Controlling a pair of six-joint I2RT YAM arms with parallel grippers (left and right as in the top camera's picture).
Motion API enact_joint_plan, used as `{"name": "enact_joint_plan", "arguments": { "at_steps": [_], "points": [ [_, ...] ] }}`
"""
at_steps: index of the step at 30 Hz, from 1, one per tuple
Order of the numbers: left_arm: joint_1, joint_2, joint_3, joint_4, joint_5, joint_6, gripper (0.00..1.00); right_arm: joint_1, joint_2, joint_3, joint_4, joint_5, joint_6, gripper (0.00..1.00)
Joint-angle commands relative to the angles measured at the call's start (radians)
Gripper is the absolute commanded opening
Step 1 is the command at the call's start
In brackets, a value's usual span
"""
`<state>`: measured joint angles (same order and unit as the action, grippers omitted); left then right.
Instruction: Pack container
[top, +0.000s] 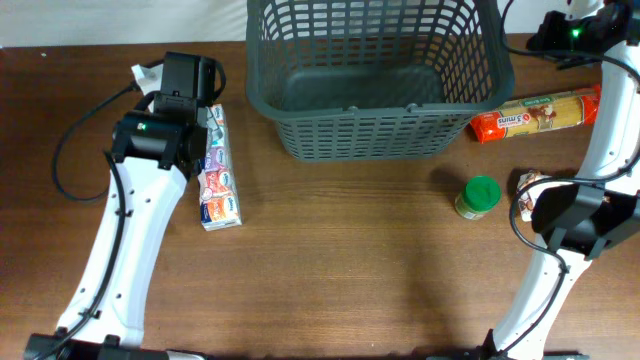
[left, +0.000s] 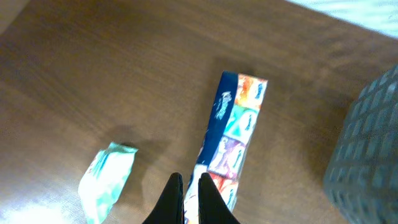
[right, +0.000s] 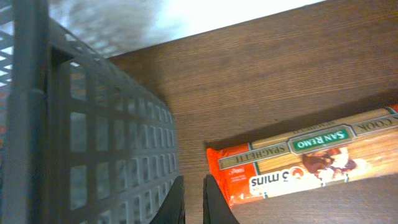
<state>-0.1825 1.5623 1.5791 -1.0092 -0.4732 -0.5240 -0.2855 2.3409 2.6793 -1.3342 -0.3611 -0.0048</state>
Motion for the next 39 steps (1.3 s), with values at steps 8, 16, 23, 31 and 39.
{"name": "enact_joint_plan", "arguments": {
  "at_steps": [8,16,23,31,39],
  "points": [
    [0.007,0.016,0.013,0.032,0.014,-0.002,0.02,0.043,0.007,0.000,-0.006,-0.029,-0.017,0.04],
    [0.007,0.016,0.013,0.032,0.014,0.002,0.02,0.072,0.007,0.000,-0.009,-0.032,-0.022,0.04],
    [0.007,0.016,0.013,0.032,0.014,0.002,0.02,0.101,0.007,0.000,-0.009,-0.032,-0.024,0.04],
    [0.007,0.016,0.013,0.032,0.014,0.002,0.02,0.129,0.007,0.000,-0.009,-0.032,-0.024,0.04],
    [0.007,0.016,0.013,0.033,0.013,0.024,0.02,0.154,0.007,0.000,-0.008,-0.032,-0.025,0.04]
  ]
}}
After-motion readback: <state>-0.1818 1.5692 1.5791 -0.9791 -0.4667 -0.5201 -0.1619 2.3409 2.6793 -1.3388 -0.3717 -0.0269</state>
